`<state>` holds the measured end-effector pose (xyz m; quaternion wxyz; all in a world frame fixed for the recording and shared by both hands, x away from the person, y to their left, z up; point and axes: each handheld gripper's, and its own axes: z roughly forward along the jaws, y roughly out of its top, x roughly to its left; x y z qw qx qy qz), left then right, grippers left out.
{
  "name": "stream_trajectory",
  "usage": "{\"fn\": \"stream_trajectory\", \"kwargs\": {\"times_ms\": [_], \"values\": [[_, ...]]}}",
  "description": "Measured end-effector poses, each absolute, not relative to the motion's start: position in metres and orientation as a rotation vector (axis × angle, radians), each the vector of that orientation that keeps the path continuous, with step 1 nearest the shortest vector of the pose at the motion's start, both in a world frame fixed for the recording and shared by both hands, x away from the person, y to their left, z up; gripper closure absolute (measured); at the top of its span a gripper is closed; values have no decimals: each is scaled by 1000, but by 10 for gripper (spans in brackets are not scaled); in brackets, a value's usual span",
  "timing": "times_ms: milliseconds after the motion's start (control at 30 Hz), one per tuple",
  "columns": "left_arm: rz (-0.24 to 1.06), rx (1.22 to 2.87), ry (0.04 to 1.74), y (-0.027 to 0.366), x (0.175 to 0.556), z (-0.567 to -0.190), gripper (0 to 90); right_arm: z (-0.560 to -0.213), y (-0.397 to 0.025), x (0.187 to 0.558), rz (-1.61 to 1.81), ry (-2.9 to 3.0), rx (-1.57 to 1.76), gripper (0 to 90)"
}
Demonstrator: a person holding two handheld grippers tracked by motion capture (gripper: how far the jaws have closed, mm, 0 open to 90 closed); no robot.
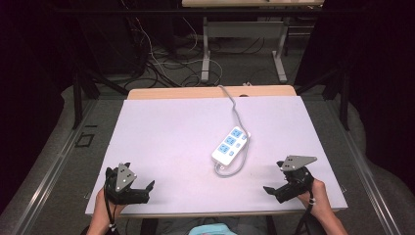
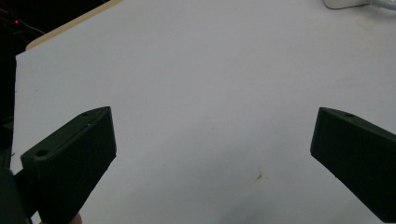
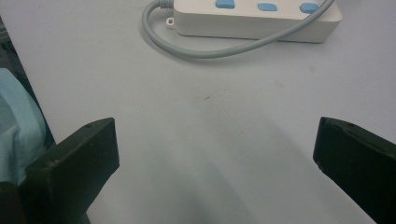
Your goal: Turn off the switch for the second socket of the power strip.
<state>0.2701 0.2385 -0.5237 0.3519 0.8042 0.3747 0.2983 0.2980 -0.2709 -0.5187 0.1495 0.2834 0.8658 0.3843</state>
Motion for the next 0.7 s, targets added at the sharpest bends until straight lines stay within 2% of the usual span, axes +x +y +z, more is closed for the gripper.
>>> {"fn": "stream_trajectory", "kwargs": {"times_ms": [700], "values": [[771, 2086, 965, 239, 270, -524, 2, -518, -270, 301, 1095, 2497, 807, 0]]}}
